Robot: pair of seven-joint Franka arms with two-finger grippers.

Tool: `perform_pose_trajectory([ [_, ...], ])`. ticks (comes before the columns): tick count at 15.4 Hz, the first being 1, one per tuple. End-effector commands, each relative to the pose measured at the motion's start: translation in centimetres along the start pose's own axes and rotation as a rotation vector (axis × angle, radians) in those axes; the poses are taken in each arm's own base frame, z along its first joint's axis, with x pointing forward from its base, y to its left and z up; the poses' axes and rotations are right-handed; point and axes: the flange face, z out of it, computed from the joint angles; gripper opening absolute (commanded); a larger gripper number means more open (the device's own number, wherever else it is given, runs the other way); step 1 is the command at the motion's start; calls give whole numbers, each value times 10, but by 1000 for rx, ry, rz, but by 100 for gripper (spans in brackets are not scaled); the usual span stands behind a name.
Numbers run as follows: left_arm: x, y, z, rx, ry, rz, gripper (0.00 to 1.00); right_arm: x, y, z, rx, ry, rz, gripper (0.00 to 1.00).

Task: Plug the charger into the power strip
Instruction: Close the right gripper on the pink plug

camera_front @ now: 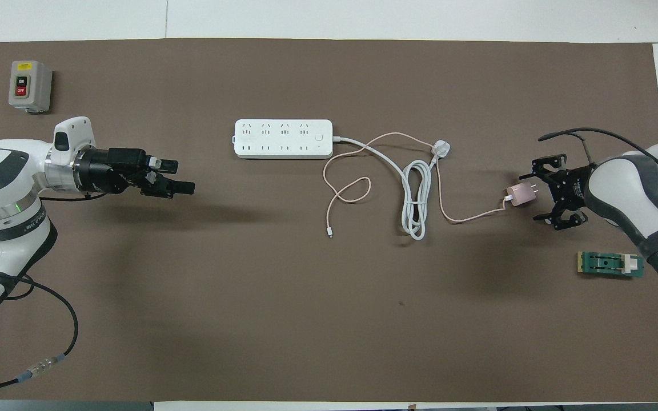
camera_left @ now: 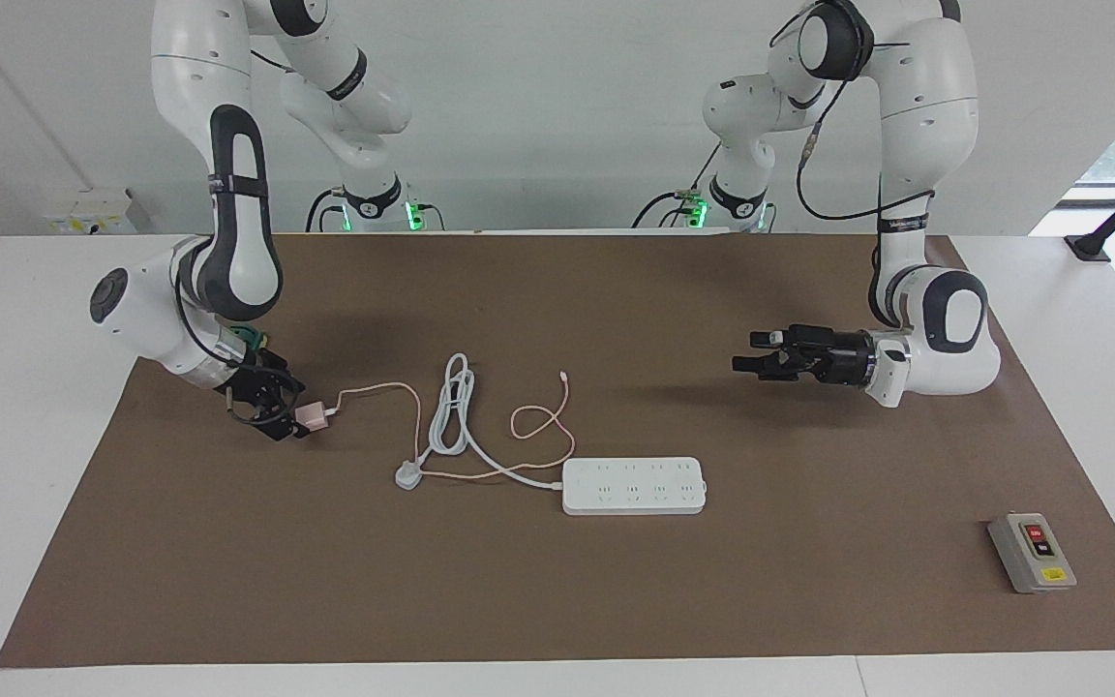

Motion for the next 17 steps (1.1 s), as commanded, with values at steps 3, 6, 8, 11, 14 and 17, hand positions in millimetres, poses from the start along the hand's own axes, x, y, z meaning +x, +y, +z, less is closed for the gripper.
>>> perform_pose_trajectory([
  [3, 4, -4, 3, 10, 13, -21, 100, 5, 1, 2, 22, -10, -15, 100],
  [6, 4, -3, 3, 11, 14, -22, 100, 6, 2, 8, 13, -15, -13, 100],
  [8, 6, -2, 7, 19, 12, -39, 100, 7, -1, 8, 14, -17, -14, 99],
  [11, 6, -4, 7, 26, 21, -42, 100, 5, -3, 8, 12, -19, -18, 98],
  [14, 7, -6, 6, 33, 33, -42, 100, 5, -3, 8, 8, -24, -19, 85],
  [17, 9, -6, 6, 41, 42, -42, 100, 5, -3, 5, 6, -29, -21, 65],
])
